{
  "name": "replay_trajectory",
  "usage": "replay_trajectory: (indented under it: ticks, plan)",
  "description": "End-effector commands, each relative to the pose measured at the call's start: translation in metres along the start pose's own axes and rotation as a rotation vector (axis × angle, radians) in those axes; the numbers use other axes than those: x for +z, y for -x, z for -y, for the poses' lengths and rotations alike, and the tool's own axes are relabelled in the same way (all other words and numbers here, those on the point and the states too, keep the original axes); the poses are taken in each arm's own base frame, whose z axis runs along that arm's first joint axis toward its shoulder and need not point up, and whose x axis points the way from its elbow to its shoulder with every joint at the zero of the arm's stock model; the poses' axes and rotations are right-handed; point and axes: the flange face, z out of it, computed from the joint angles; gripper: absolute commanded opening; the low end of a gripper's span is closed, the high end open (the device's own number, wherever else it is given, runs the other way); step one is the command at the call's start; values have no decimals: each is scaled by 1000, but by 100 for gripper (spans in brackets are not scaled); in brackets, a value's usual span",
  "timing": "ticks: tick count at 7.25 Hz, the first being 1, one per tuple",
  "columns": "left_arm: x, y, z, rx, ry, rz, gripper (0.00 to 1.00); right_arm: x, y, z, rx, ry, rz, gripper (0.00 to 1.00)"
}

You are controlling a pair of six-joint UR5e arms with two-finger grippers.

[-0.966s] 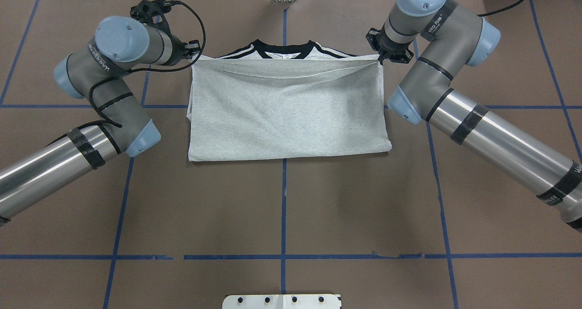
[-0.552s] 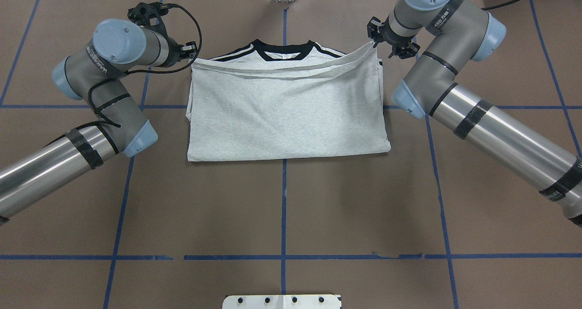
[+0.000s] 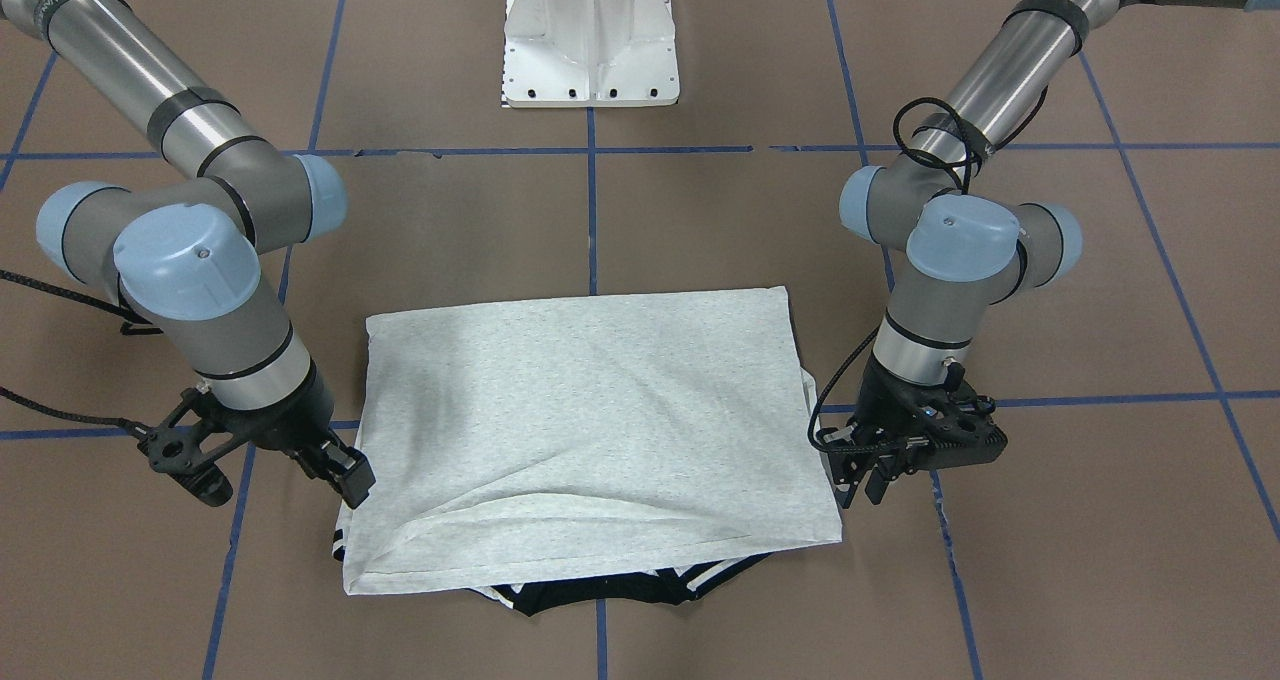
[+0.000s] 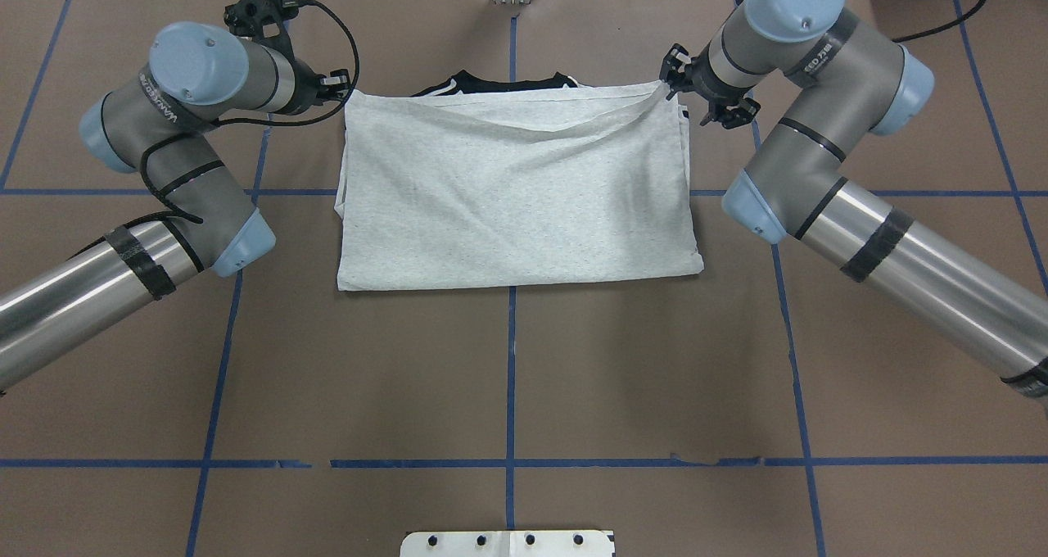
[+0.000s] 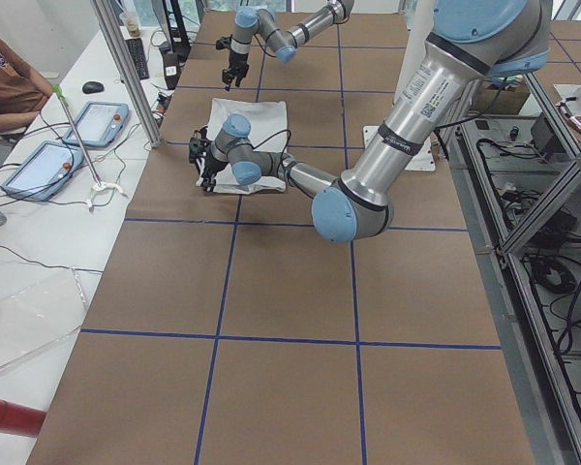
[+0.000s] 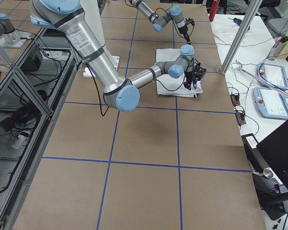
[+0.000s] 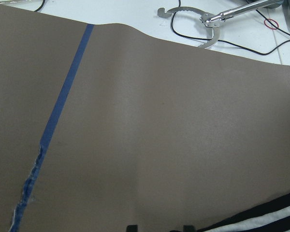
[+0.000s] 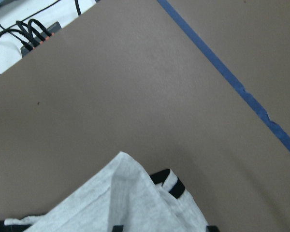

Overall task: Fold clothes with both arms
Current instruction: 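Move the right gripper to the folded shirt's side edge and grasp it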

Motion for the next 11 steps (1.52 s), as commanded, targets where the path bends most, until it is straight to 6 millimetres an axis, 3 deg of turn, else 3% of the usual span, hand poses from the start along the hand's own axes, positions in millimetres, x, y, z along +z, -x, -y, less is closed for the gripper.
replay_trajectory:
  ticks: [1, 3, 4, 6, 8, 11]
  plan:
    - [-15, 7, -10, -2, 40, -32, 43, -12, -54, -47, 62, 47, 9, 71]
    - [-15, 8, -10, -3, 41, -31, 43, 1, -72, -93, 90, 88, -18, 74]
    - [-15, 8, -10, -3, 39, -30, 43, 9, -77, -106, 83, 74, -25, 74]
    - [-15, 7, -11, -4, 40, -32, 43, 22, -92, -112, 70, 77, -56, 74]
    - [-16, 6, -11, -4, 40, -33, 43, 22, -94, -122, 64, 87, -59, 74]
    - [-17, 5, -10, -4, 39, -36, 43, 24, -104, -120, 64, 84, -70, 73]
